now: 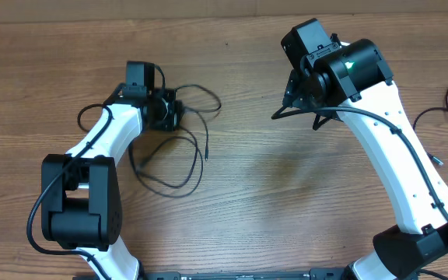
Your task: Untangle cables
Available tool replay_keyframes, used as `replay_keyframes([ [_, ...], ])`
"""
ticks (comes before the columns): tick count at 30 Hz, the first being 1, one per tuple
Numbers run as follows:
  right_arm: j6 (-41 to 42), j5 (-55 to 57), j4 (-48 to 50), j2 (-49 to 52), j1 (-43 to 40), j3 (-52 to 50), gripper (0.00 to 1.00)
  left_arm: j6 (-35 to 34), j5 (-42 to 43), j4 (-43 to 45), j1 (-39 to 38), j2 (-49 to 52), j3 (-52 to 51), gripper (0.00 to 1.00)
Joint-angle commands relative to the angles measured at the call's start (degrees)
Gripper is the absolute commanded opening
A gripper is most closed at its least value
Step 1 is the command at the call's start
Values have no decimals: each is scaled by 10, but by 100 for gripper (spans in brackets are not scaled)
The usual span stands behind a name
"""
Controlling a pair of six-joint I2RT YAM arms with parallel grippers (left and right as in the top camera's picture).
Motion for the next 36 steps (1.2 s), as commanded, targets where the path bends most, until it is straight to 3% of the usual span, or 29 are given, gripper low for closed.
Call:
replay_keyframes([
  [1,5,9,3,-22,1,1,100,42,103,51,0,3,20,4],
  [9,4,9,10,-21,1,0,100,161,106,37,-6,-28,147,4],
  [20,5,22,43,-21,0,-54,100,333,83,-118,-6,-89,401,4],
  [30,5,27,39,-21,-70,-90,100,395,103,-212,-6,-124,605,4],
  [36,-28,-33,38,-21,-119,-91,100,406,118,-253,-6,-132,659,4],
])
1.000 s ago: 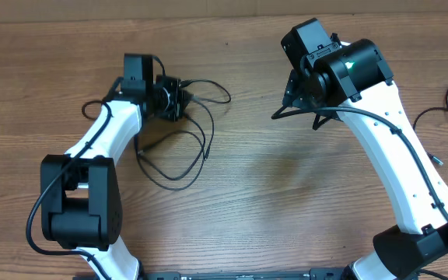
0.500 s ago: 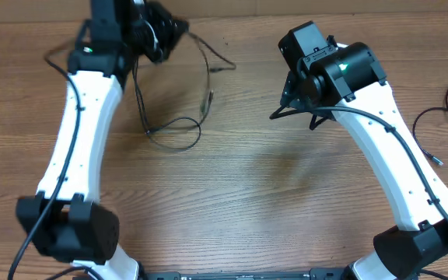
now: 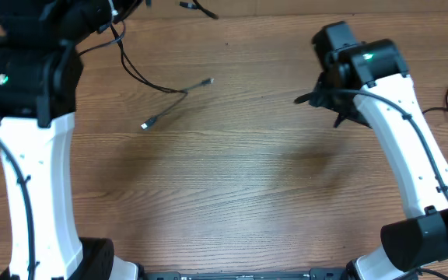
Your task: Untangle cables
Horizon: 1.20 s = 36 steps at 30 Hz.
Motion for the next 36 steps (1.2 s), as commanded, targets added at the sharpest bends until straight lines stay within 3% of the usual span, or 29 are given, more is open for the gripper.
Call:
replay_keyframes([
  [1,-38,-48,2,-20,-20,-2,100,26,21,-17,-4,-10,24,4],
  [6,-77,-94,2,-20,-28,-2,100,55,48,-47,-4,-9,24,4],
  [13,-272,-303,64,-20,-26,-2,100,119,53,-72,-3,-10,24,4],
  [19,-390,-395,99,-20,-26,-4,100,122,52,-61,13,-9,24,4],
  [24,-504,-554,129,-20,-26,-28,100,101,54,1,16,-10,24,4],
  [36,-536,-720,289,-20,57,-163,100,68,38,73,16,-9,24,4],
])
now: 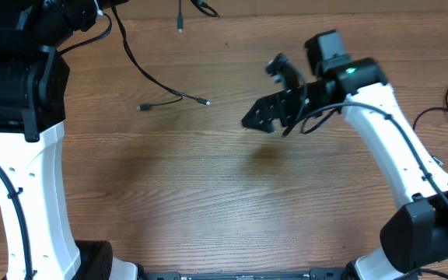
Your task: Untangle cables
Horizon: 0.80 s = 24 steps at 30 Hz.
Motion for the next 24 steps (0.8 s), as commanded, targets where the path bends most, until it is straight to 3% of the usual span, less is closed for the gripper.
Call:
replay_keyframes([
  [1,-27,-101,45,-17,50,-22,100,-10,-7,12,2,-1,9,4],
  [8,9,-103,132,-17,102,-24,100,-16,-5,27,2,-2,9,4],
  [15,9,-101,182,-17,139,-37,100,-66,14,70,2,-2,9,4],
  [24,69,64,225,13,201,-37,100,-132,67,133,2,-2,9,4],
])
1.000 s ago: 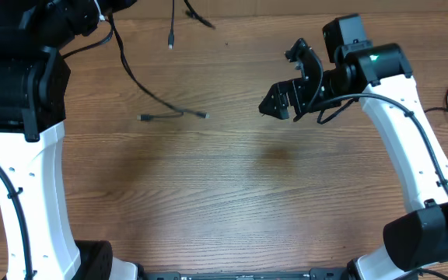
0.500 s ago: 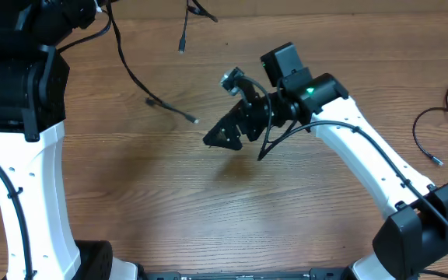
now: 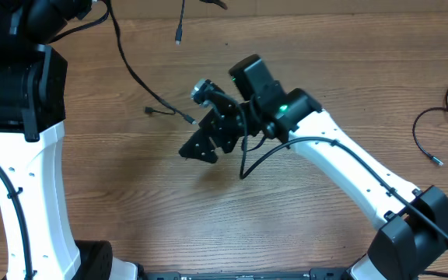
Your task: Untangle cables
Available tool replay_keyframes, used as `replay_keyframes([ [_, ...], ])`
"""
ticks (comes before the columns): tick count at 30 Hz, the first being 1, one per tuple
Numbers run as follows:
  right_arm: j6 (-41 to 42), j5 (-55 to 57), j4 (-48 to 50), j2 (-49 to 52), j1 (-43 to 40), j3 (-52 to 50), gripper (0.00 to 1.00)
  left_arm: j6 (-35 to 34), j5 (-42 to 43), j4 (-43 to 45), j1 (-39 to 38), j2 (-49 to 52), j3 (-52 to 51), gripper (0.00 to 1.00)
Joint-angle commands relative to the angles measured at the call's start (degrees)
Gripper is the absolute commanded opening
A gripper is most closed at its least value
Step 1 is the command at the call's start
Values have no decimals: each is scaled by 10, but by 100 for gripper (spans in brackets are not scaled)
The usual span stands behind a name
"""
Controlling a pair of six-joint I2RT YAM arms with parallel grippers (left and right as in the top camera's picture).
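Note:
Black cables (image 3: 131, 74) hang from my raised left arm (image 3: 22, 85) at the top left. The left gripper's fingers are cut off by the top edge. One strand runs down to a loose plug end (image 3: 151, 111) and a second tip (image 3: 192, 120). Another plug (image 3: 179, 35) dangles near the top. My right gripper (image 3: 193, 149) points down and left, just below and right of the cable's lowest ends. Its dark fingers blur together, so their gap is unreadable.
A separate black cable (image 3: 434, 124) loops at the table's right edge, ending in a small plug (image 3: 437, 162). The right arm (image 3: 348, 167) stretches diagonally across the middle of the wooden table (image 3: 208, 225). The left arm's tall white link fills the left side.
My right gripper has moved left and toward the front, from the middle right to just under the hanging cable's lower ends. The dangling plug ends have shifted slightly. The left arm stays raised.
My left gripper was low on a tangle of cables on the table at the back left, the right one far off at the back right. Then the left arm stood raised with cables hanging from it. The right gripper then reached leftward and now sits by the cable ends.

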Motion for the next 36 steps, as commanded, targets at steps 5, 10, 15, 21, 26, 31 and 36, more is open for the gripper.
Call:
replay_keyframes([
  [5,32,82,27,34,12,-4,100,-49,63,35,2,-2,9,4],
  [10,57,182,31,38,8,-4,100,-59,83,36,2,-2,9,4],
  [15,61,247,49,38,5,-4,100,-59,90,35,2,-2,9,4],
  [21,61,294,73,38,0,-4,100,-59,93,36,2,-2,9,4],
  [26,61,322,56,37,-8,-4,100,-56,89,35,2,-2,9,4],
  [31,61,365,44,37,-18,-4,100,-56,85,35,2,-2,9,4],
  [36,61,364,60,37,-22,-4,100,-57,87,34,1,-2,9,4],
])
